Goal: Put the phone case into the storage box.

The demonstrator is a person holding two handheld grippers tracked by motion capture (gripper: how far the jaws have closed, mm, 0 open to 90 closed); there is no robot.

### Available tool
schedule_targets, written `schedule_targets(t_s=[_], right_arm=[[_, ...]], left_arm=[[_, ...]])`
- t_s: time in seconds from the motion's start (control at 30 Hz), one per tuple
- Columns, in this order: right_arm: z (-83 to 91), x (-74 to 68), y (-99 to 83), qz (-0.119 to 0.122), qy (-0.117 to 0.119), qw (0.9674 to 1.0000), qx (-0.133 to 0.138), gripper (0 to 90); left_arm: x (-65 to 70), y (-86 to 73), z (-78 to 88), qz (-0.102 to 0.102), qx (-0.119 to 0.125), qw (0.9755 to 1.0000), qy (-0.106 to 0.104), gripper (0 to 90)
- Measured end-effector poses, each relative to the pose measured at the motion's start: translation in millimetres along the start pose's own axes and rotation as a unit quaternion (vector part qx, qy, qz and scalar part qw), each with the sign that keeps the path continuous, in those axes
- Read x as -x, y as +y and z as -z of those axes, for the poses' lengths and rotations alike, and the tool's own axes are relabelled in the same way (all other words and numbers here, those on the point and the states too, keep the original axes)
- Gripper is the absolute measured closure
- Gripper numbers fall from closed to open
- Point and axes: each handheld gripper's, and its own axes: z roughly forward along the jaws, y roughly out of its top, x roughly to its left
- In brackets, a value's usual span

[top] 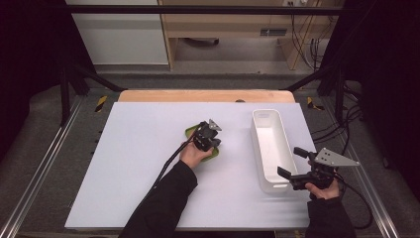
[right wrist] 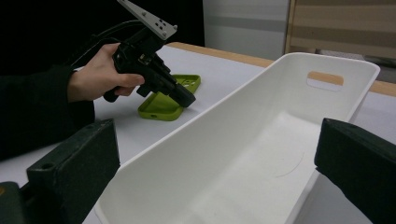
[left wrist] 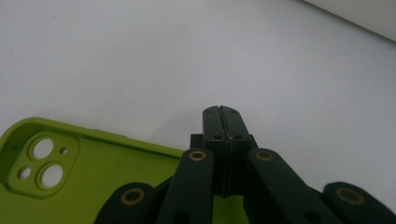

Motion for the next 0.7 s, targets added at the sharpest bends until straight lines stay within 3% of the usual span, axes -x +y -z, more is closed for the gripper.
schedule_targets(t_s=[0.23,0.7], right_arm=[[0.4,-0.4,0.7,0.0,0.0,1.0,0.001,0.4],[0.8,-0.5,1.0,0.001,-0.001,1.0,0.001,0.4]], left_arm=[[-1.3,-0.6,2.8,-0.005,-0.011,0.9999,-0.005,90.0],[1.4,-5.6,10.0,-0.036,-0.028,0.999,-0.004,90.0]])
